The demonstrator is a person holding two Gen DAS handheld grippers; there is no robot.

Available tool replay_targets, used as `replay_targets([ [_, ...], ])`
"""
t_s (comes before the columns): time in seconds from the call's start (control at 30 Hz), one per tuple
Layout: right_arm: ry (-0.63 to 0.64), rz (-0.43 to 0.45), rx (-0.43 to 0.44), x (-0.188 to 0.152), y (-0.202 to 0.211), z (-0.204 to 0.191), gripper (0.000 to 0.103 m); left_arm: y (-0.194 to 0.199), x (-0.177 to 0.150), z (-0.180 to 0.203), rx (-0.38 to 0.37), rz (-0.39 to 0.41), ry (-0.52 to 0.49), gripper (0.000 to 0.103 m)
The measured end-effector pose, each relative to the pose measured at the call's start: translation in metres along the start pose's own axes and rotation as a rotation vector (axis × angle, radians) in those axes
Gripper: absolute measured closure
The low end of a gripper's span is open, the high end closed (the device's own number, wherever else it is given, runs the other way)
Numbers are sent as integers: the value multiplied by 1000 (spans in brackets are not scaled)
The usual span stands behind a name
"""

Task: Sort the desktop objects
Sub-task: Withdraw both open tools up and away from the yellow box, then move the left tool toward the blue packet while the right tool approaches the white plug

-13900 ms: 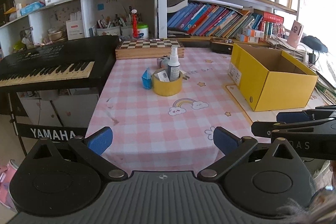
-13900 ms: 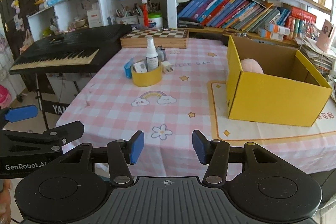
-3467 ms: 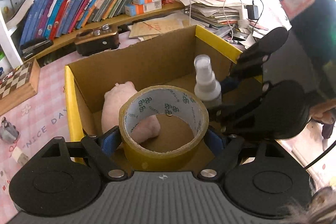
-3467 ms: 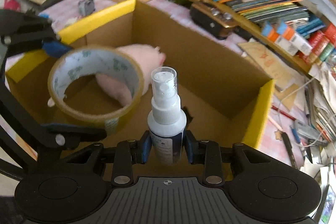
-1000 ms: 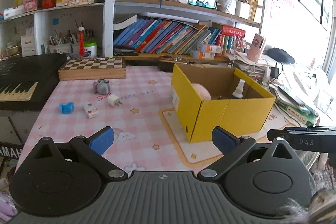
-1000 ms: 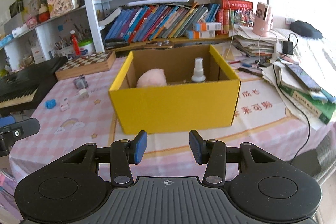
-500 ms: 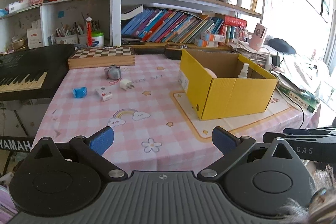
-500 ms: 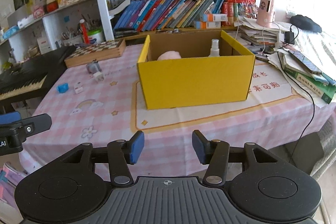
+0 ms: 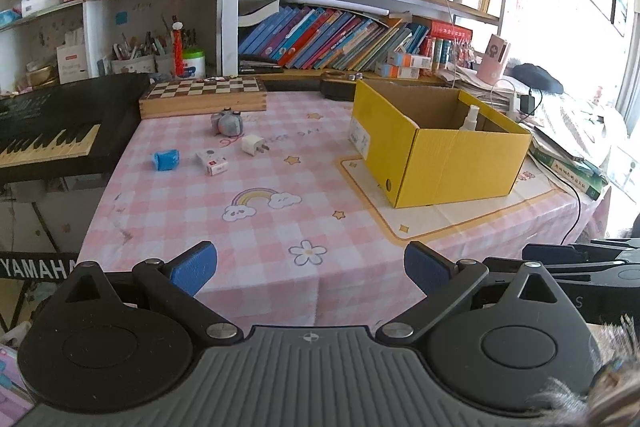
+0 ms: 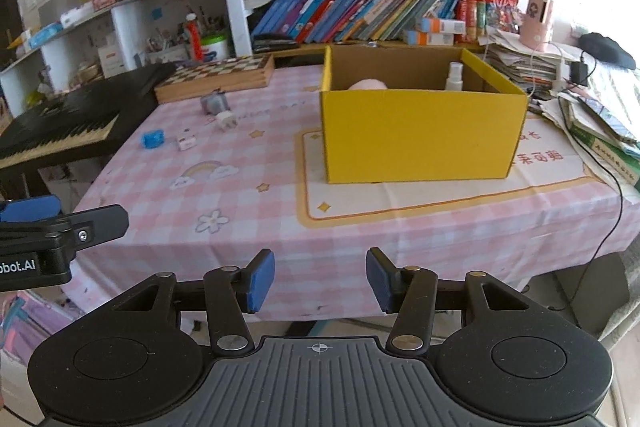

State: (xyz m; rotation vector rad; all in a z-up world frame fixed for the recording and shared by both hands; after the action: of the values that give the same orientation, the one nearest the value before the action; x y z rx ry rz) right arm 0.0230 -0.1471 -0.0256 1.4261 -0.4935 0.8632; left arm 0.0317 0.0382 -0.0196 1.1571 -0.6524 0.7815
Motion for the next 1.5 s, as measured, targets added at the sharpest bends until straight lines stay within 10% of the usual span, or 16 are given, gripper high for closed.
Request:
replay_targets([
  [1.5,183,32,140,65,-60,-64,48,-25,38,-67,112,63,107,1],
])
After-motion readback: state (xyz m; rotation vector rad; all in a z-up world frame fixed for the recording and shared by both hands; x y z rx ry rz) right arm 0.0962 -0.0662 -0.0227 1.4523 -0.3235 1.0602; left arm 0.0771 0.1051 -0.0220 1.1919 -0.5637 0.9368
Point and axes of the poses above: each gripper's, at about its wrist camera, not at the fingertips, and y roughly against the way its jaws point, z to its right, x to its top, the point moved 4 cm from there along -y, roughly the way its jaws point, and after that the axes turned 15 degrees about y, right-handed, at the moved point
